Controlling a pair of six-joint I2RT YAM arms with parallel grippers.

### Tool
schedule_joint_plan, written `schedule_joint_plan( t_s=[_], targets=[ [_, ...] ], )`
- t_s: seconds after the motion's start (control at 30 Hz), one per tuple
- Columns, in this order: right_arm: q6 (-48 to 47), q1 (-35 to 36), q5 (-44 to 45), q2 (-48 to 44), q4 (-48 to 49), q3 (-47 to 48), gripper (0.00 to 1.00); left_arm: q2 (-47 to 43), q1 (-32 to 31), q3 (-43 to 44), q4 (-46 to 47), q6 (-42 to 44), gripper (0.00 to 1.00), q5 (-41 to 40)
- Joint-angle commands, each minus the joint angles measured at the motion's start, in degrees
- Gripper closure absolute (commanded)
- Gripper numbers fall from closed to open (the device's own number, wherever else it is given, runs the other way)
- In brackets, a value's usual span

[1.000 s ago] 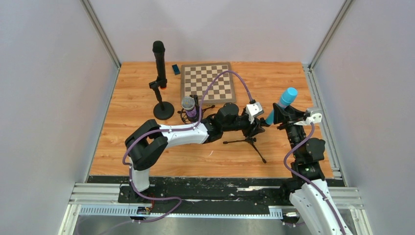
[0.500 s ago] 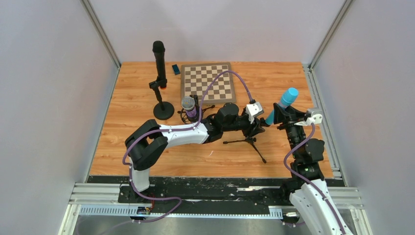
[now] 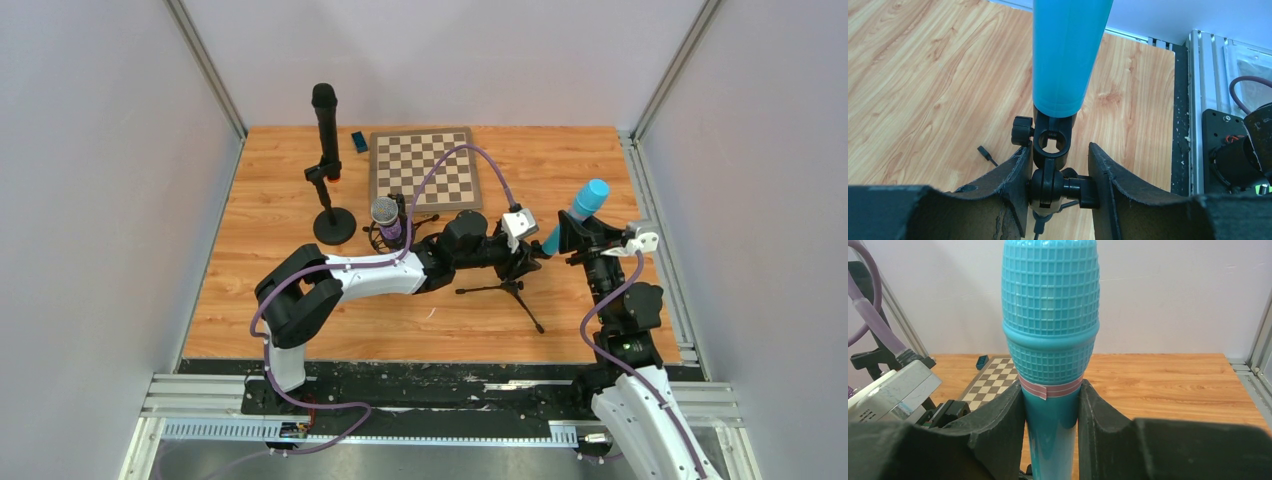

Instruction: Attach the microphones to the stand

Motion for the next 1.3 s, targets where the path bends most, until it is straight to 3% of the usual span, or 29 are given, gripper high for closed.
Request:
schedule_joint_plan(
  t_s=[0.0, 0.13, 0.33, 0.4, 0.47, 0.5, 0.67, 0.8, 1.27],
  targets=[
    [2.7, 1.3, -5.4, 2.8, -19.8, -3.0, 0.69, -3.1, -0.2, -0.5, 3.4, -1.1, 0.86, -0.5],
    [2.9, 1.3, -5.3, 2.6, -19.8, -2.2, 0.43, -3.1, -0.2, -0.9, 3.5, -0.7, 0.83, -0.5],
    [3.8, 1.3, -5.5, 2.1, -20.0, -1.4, 0.17, -2.9, -0.1, -0.6, 3.2, -0.8, 0.76, -0.4],
    [4.2, 1.3, -5.4, 1.4, -20.2, -1.3, 0.13, -2.9, -0.1, -0.5, 3.1, -0.8, 0.71, -0.2],
    [4.5, 1.3, -5.0, 0.5, -20.4, -1.4, 0.09, -2.9, -0.1, -0.4, 2.9, -0.8, 0.61, -0.1],
    [4.9, 1.3, -4.7, 0.1, -20.5, -1.4, 0.06, -2.8, -0.1, -0.4, 2.8, -0.8, 0.51, 0.0],
    [6.2, 1.3, -4.6, -1.4, -21.5, -0.6, 0.0, -3.2, -0.1, -0.9, 2.8, -1.0, 0.15, -0.6],
    [7.1, 1.3, -5.2, -1.7, -23.1, -0.1, 0.0, -4.6, -0.1, -3.1, 4.6, -0.5, 0.01, -1.7],
    [10.7, 1.2, -4.5, -5.0, -31.8, 5.2, 0.0, -9.8, 1.8, -11.4, 12.2, 1.8, 0.0, 1.9]
  ],
)
